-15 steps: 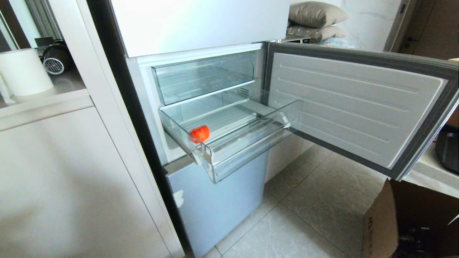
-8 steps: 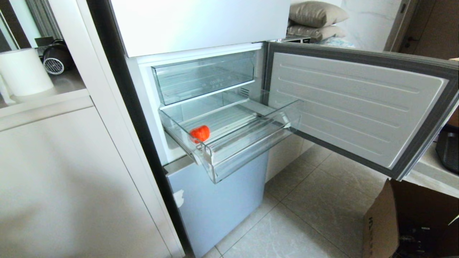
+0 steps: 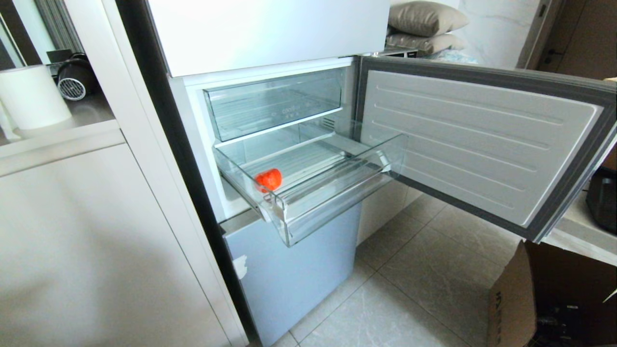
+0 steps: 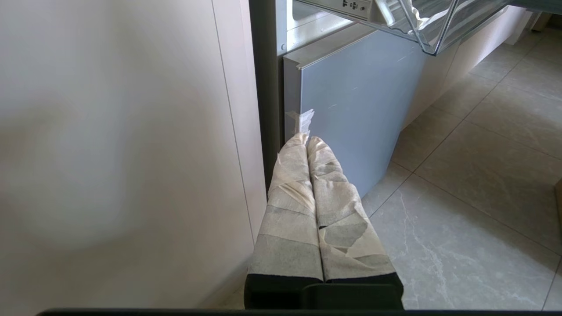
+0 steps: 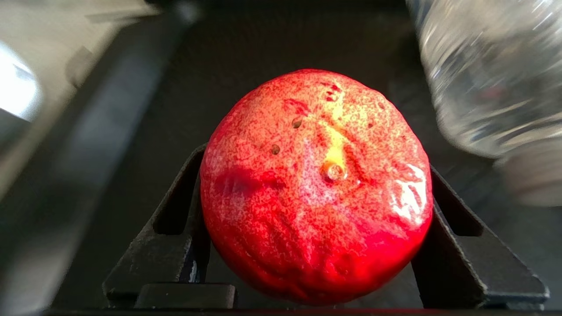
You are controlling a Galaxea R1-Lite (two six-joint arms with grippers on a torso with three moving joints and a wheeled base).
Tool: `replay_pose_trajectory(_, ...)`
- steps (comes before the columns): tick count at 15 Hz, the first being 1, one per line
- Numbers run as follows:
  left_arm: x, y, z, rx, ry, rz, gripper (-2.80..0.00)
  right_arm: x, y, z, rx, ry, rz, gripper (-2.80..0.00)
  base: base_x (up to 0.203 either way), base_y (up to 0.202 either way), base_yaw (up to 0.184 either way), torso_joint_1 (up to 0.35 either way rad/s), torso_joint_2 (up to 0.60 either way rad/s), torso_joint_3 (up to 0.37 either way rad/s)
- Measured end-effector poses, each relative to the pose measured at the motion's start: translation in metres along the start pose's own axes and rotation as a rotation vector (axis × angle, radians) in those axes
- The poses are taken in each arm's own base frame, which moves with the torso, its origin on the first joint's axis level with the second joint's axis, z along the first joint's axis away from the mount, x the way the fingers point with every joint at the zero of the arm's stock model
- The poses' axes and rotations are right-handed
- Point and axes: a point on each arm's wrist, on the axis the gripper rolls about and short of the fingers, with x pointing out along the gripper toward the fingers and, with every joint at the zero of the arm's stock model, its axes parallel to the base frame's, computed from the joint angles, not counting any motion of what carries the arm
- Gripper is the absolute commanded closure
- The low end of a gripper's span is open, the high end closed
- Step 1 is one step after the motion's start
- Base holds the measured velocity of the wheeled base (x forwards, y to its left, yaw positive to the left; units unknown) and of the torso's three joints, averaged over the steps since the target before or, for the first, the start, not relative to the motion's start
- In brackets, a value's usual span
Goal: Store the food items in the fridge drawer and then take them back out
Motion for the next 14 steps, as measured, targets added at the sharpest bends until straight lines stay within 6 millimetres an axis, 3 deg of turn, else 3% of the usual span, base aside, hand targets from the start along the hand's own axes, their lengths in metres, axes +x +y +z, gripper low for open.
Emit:
replay_pose_trajectory(5, 0.0, 0.0, 0.0, 0.0, 0.0, 0.0, 0.0, 0.006, -0.005, -0.007, 0.039, 0.021, -0.018, -2.8, 0.0, 0.0, 0.0, 0.0, 0.0, 0.0)
replay_pose_trajectory(12, 0.0, 0.0, 0.0, 0.0, 0.0, 0.0, 0.0, -0.03, -0.006, 0.019, 0.057, -0.007, -0.036, -2.8, 0.0, 0.0, 0.0, 0.0, 0.0, 0.0)
replay_pose_trajectory(13, 0.0, 0.0, 0.0, 0.0, 0.0, 0.0, 0.0, -0.04, -0.004, 0.025, 0.056, -0.013, -0.037, 0.0, 0.0, 0.0, 0.0, 0.0, 0.0, 0.0)
replay_pose_trajectory(14, 0.0, 0.0, 0.0, 0.0, 0.0, 0.0, 0.0, -0.054, -0.002, 0.032, 0.051, -0.021, -0.036, 0.0, 0.0, 0.0, 0.0, 0.0, 0.0, 0.0)
